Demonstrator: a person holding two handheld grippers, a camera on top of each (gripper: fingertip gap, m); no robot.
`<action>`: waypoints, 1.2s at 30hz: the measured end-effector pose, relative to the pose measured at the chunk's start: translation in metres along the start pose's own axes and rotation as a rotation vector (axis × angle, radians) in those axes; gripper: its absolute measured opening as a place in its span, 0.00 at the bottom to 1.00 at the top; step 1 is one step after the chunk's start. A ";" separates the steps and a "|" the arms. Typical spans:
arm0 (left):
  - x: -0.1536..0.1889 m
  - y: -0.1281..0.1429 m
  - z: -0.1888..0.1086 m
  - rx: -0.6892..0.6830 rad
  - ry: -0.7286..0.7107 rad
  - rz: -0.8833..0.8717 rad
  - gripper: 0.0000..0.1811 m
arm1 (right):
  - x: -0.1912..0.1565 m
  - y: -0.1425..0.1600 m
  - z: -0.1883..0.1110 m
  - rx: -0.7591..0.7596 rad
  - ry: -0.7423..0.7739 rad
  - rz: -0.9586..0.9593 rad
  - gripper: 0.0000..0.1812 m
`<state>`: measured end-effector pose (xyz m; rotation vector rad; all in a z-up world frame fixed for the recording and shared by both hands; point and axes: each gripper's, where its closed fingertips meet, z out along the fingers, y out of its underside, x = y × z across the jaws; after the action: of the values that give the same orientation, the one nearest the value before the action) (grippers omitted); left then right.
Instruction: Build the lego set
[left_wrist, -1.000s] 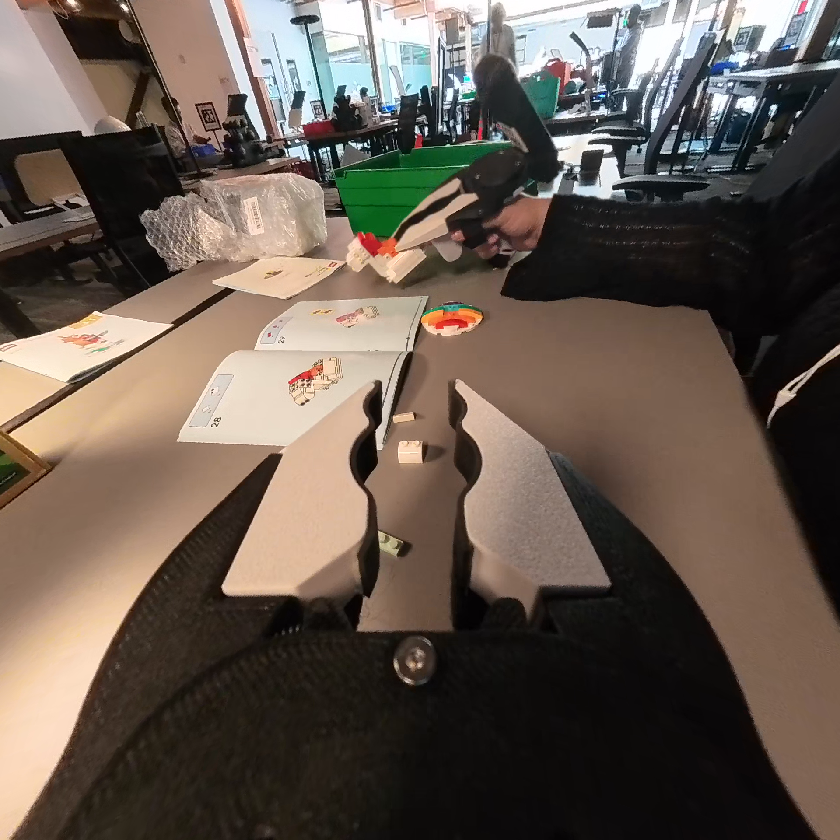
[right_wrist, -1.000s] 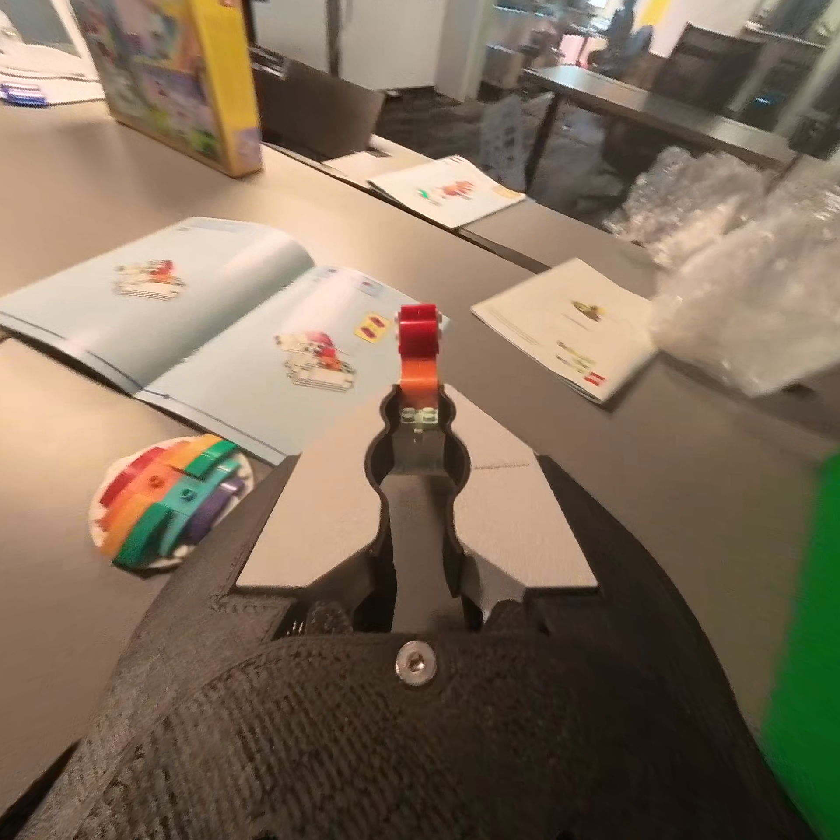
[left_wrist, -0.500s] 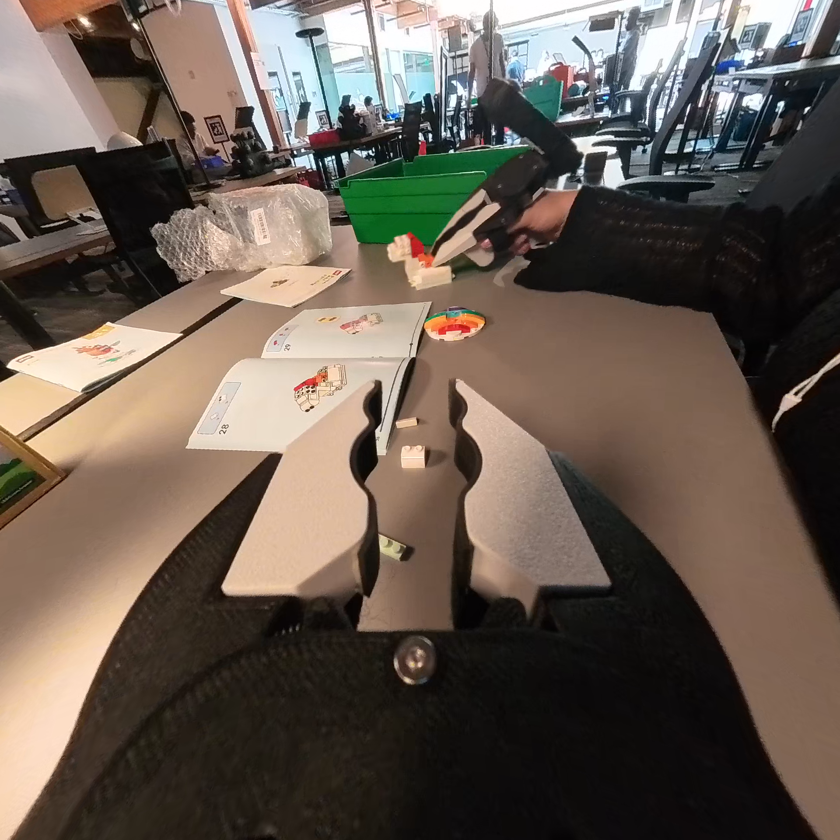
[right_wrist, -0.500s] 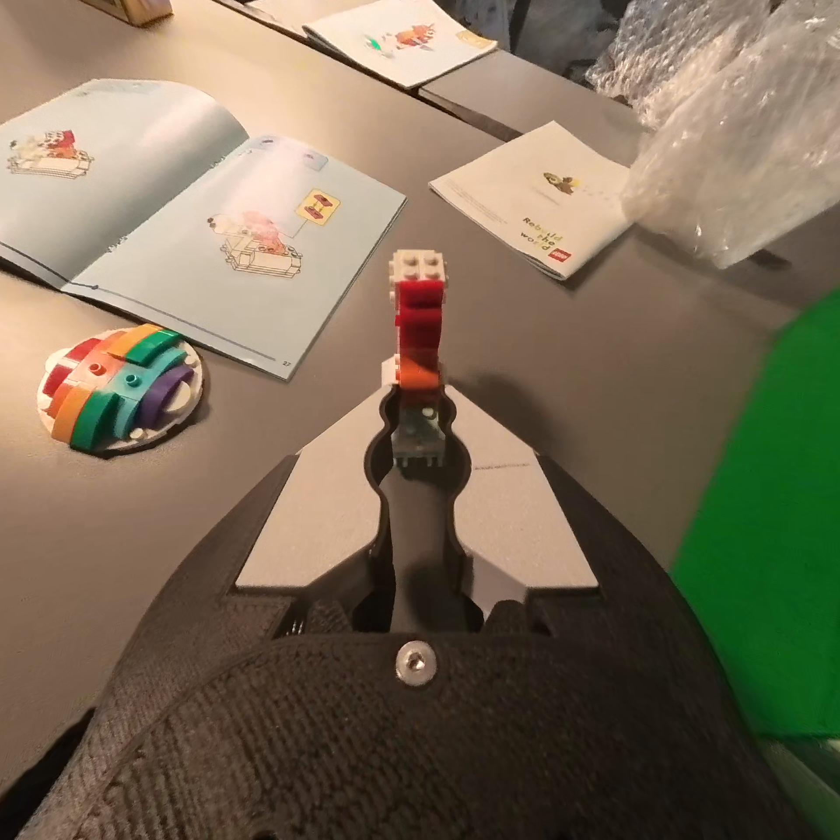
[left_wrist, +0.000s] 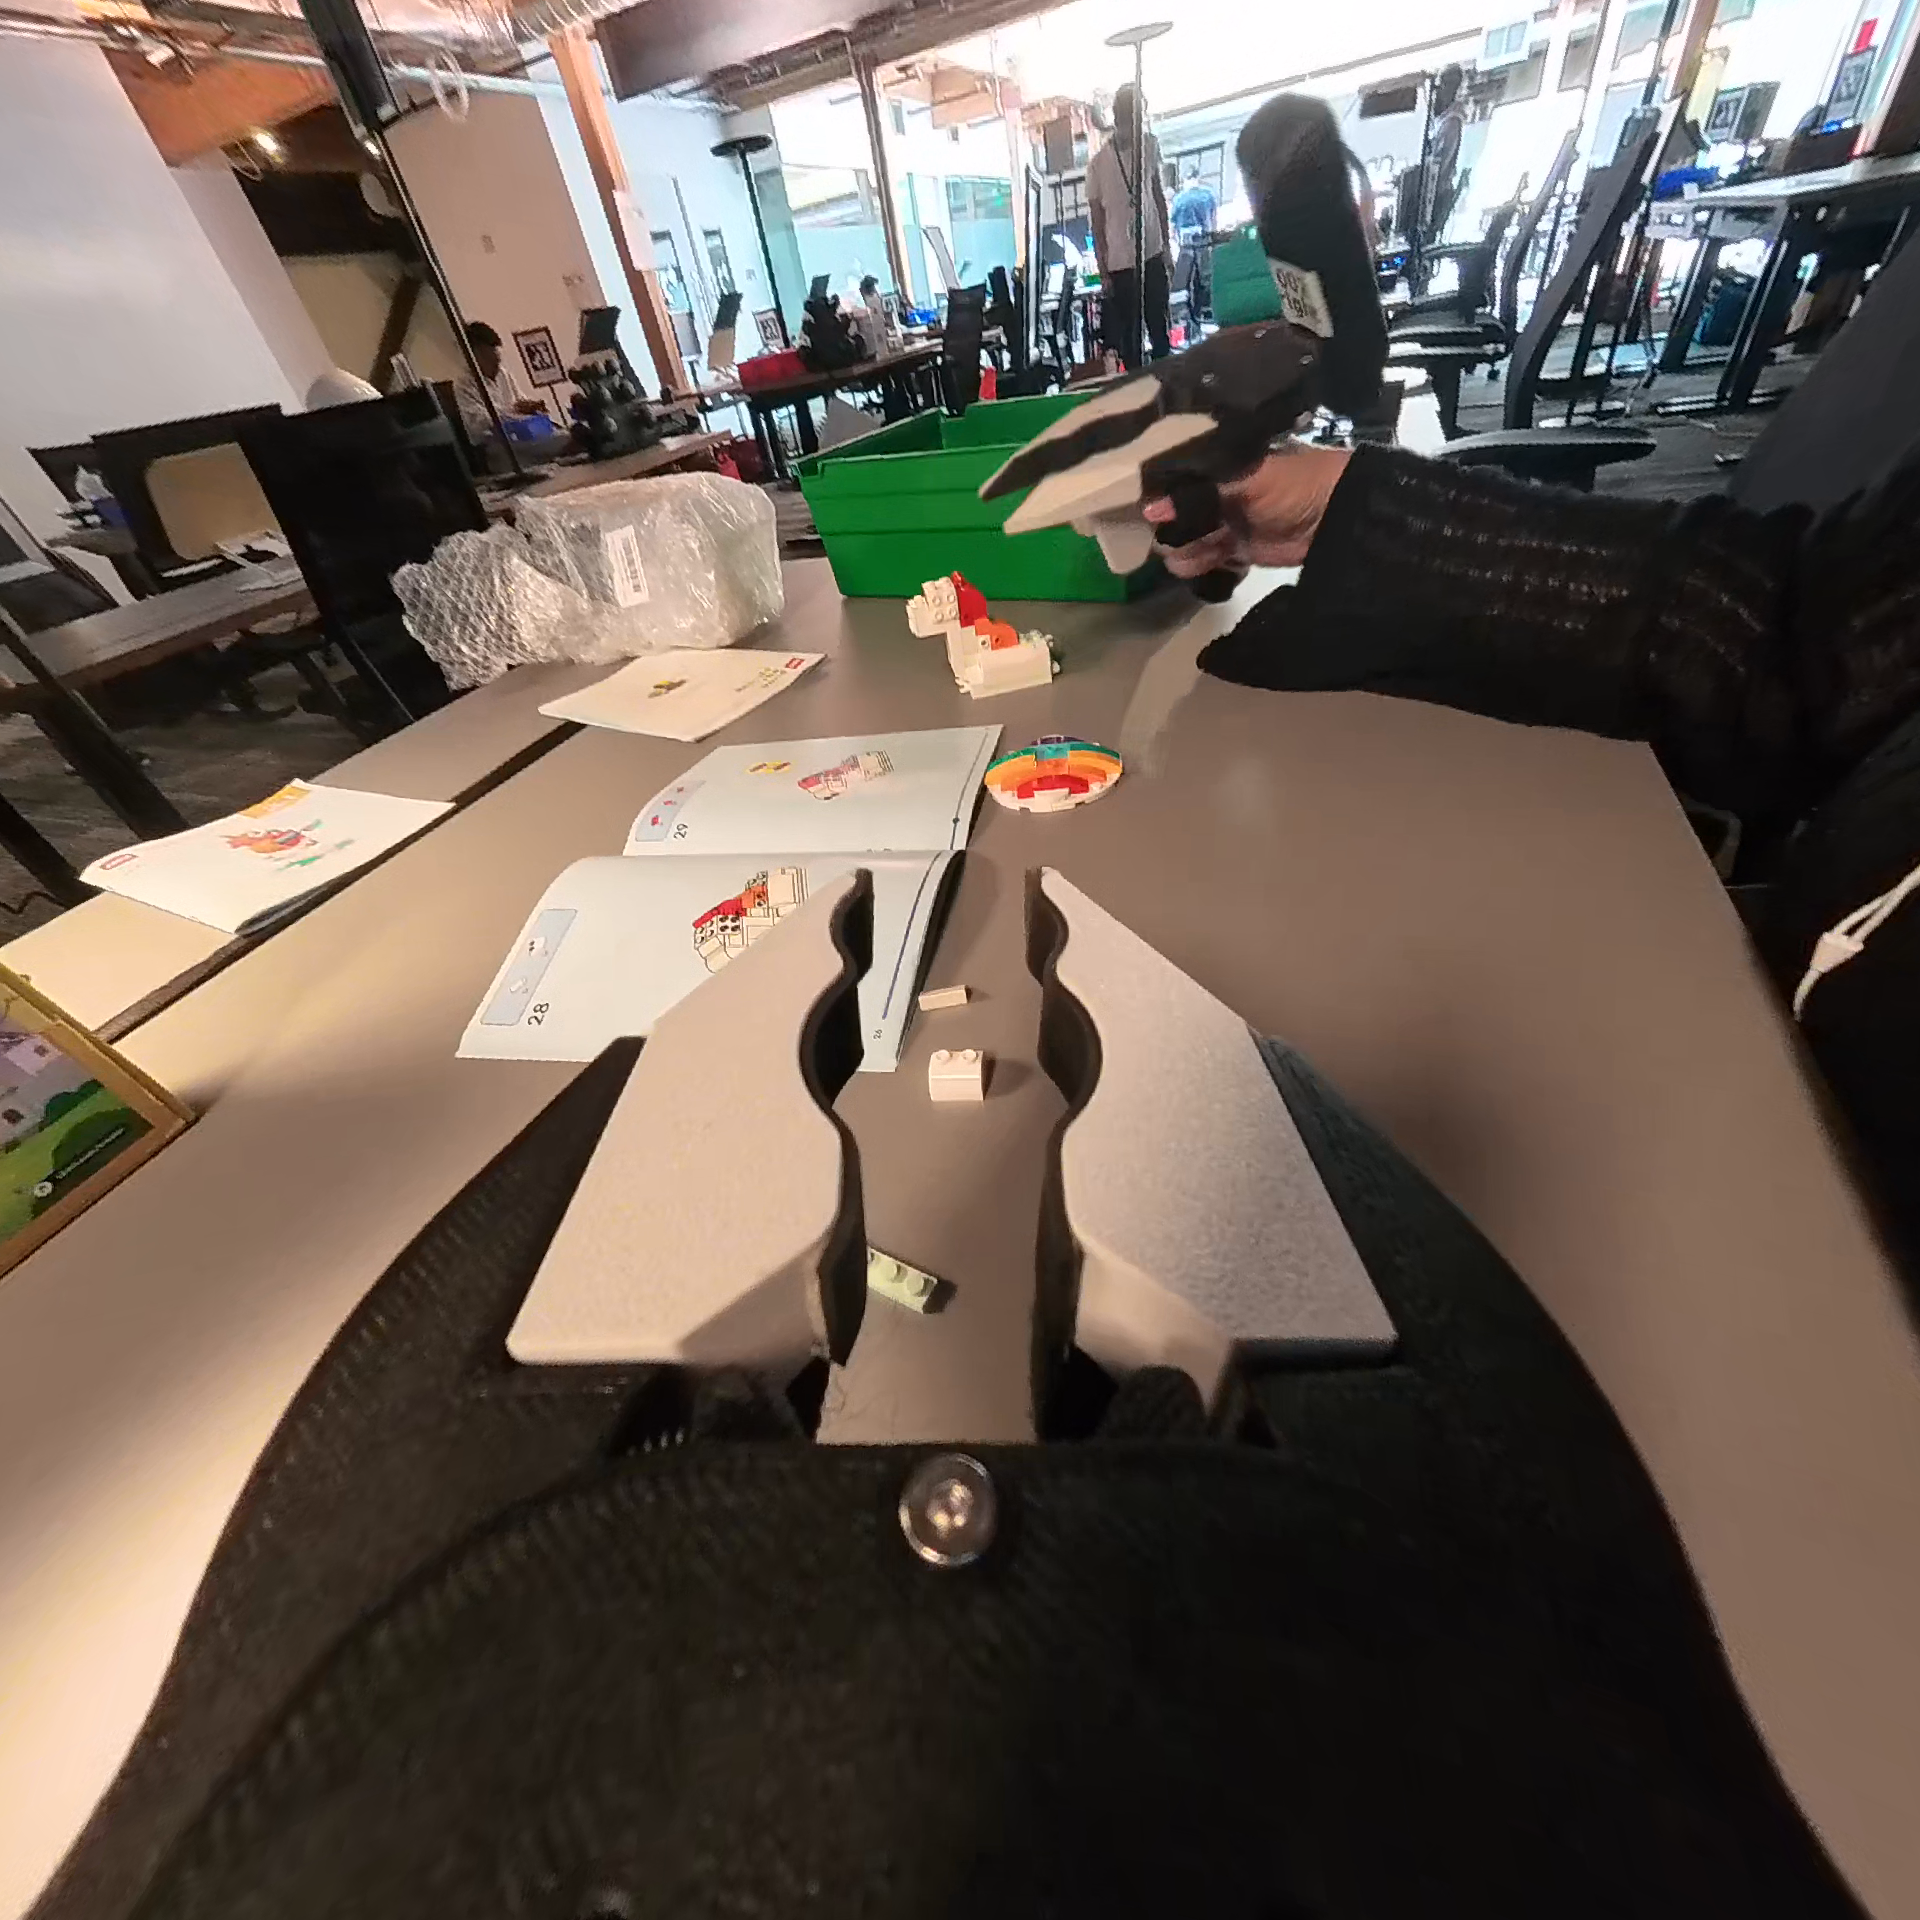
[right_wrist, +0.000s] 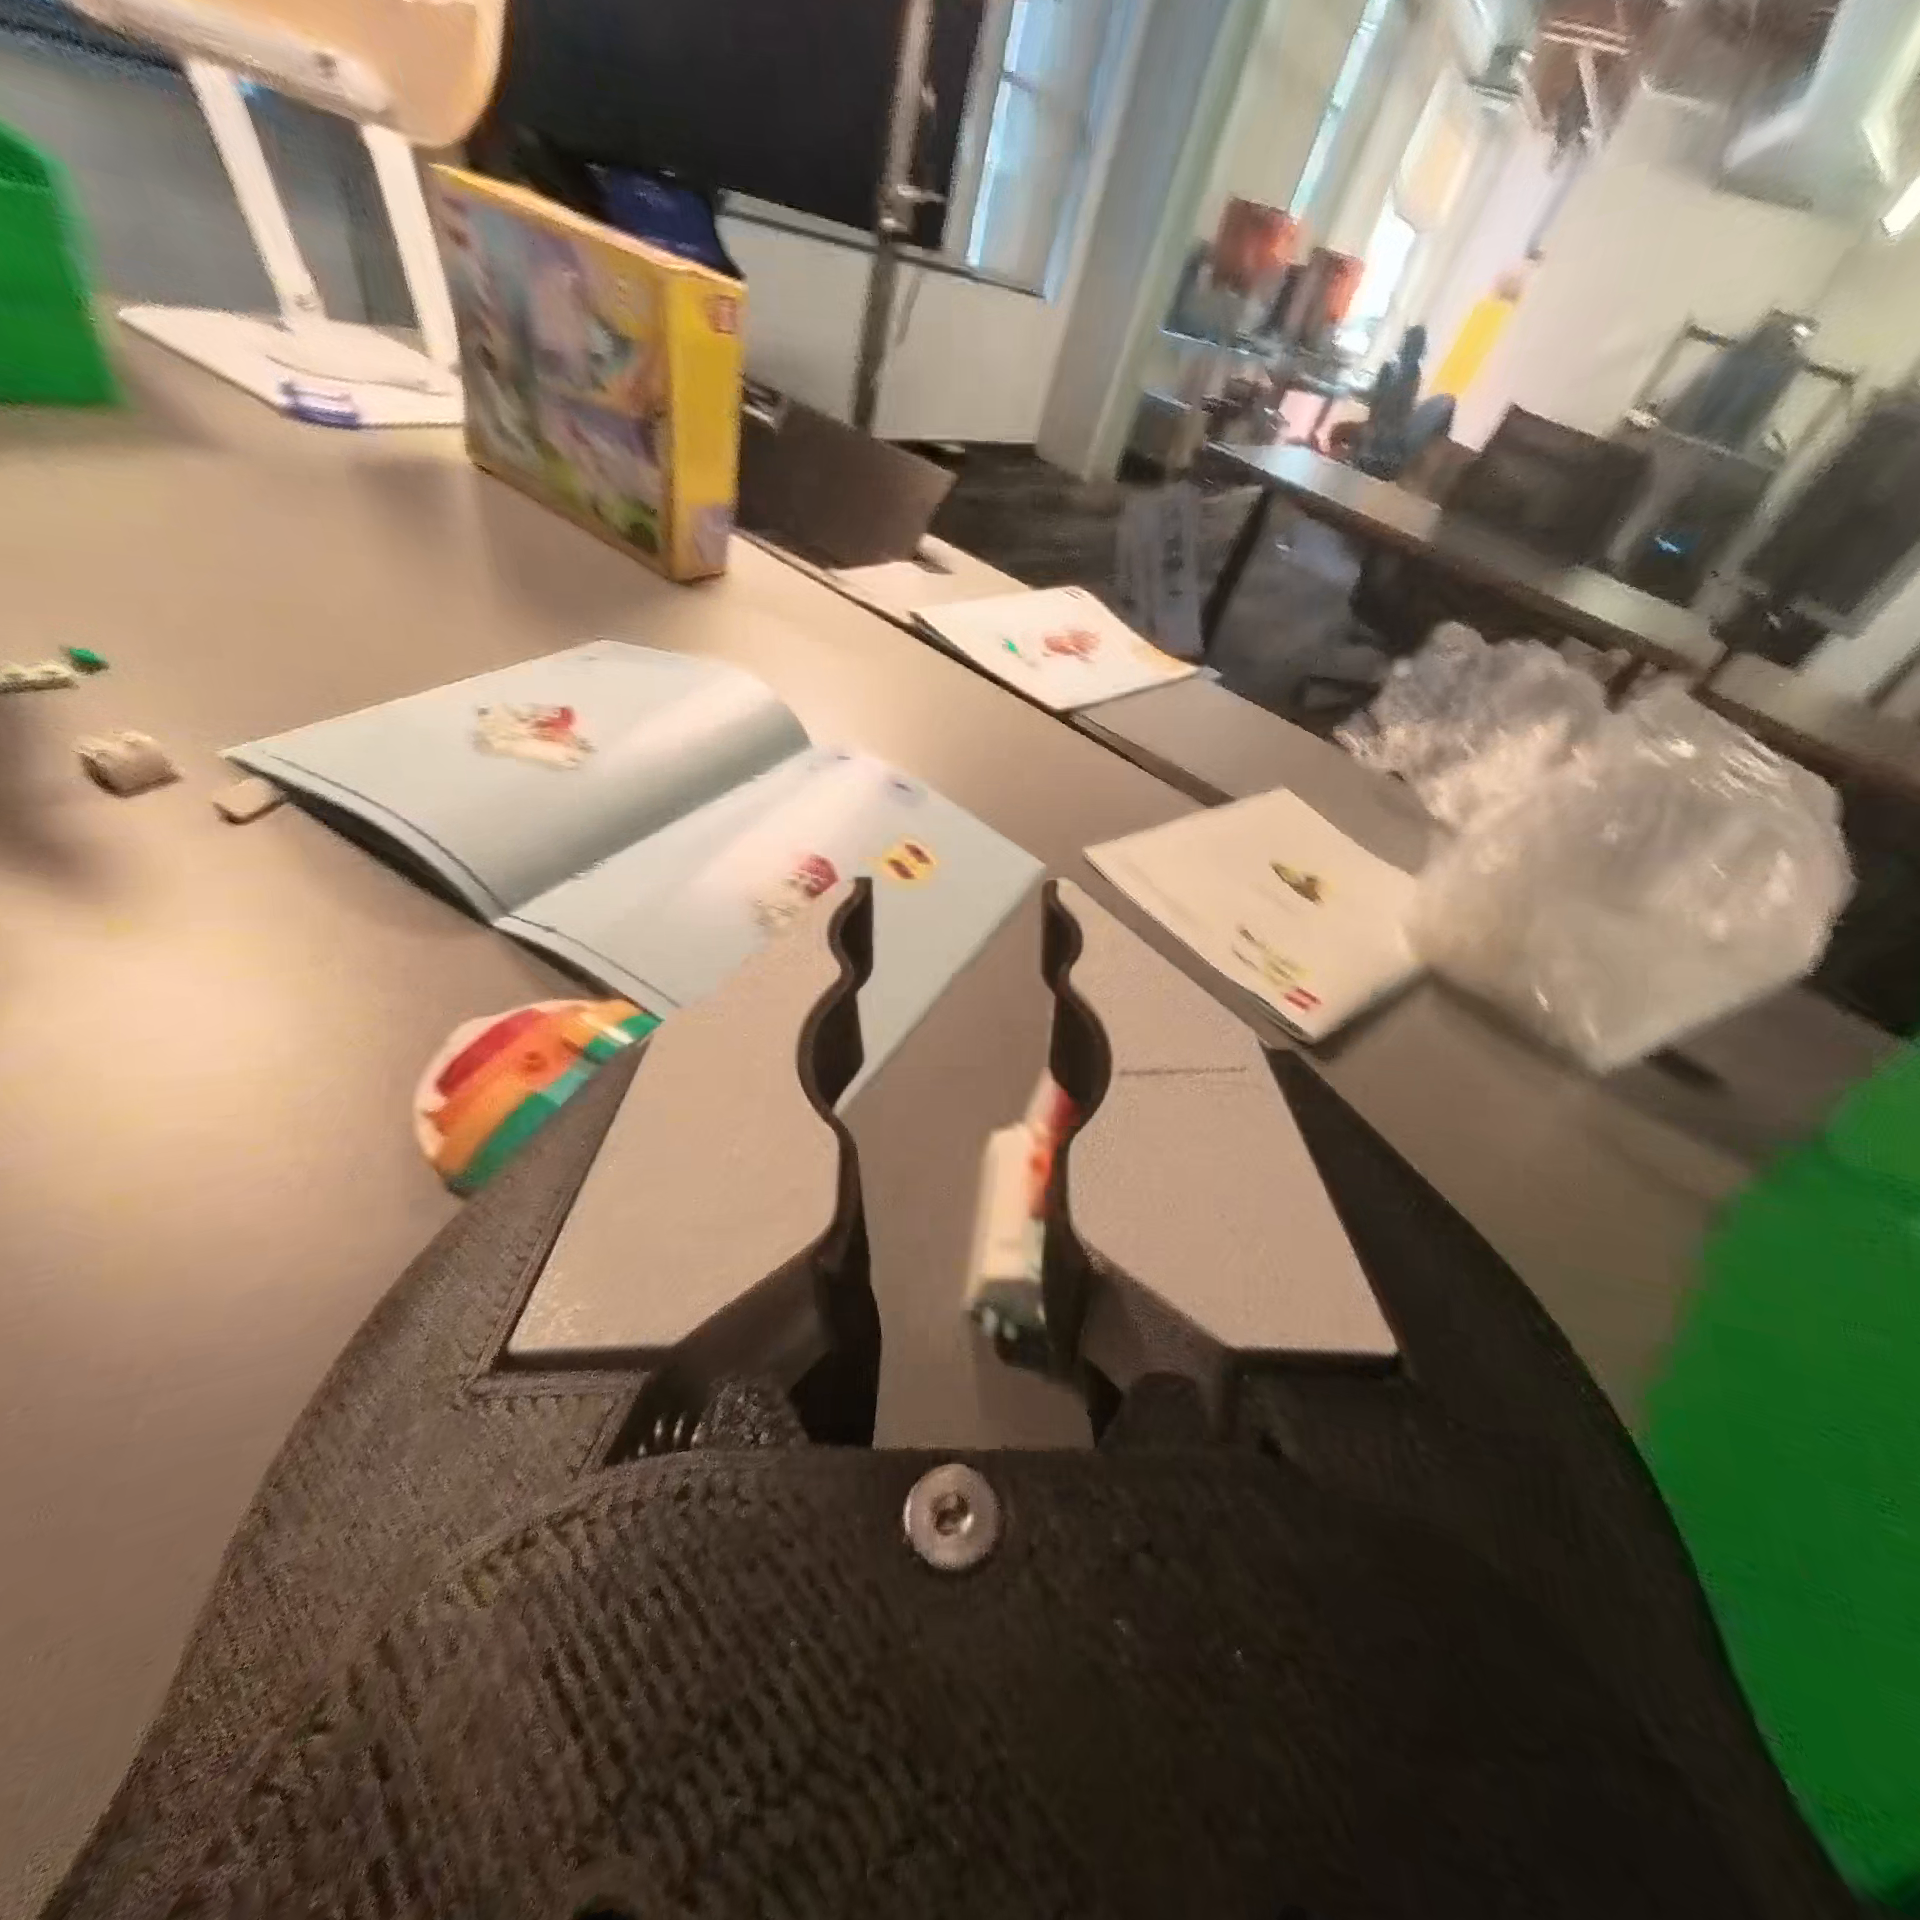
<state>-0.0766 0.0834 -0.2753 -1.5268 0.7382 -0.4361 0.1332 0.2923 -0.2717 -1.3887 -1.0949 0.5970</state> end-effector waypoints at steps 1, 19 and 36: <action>0.000 0.000 0.000 0.002 -0.002 0.003 0.15 | -0.009 0.001 0.007 -0.026 -0.011 -0.040 0.17; -0.001 -0.001 0.001 0.017 -0.029 0.024 0.15 | -0.147 0.045 0.112 -0.559 -0.179 0.031 0.15; -0.019 -0.003 -0.003 0.087 -0.182 0.078 0.07 | -0.195 0.000 0.109 -0.241 -0.394 -0.054 0.16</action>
<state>-0.0923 0.0939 -0.2688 -1.4301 0.6262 -0.2639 -0.0437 0.1737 -0.3384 -1.4769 -1.5564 0.7377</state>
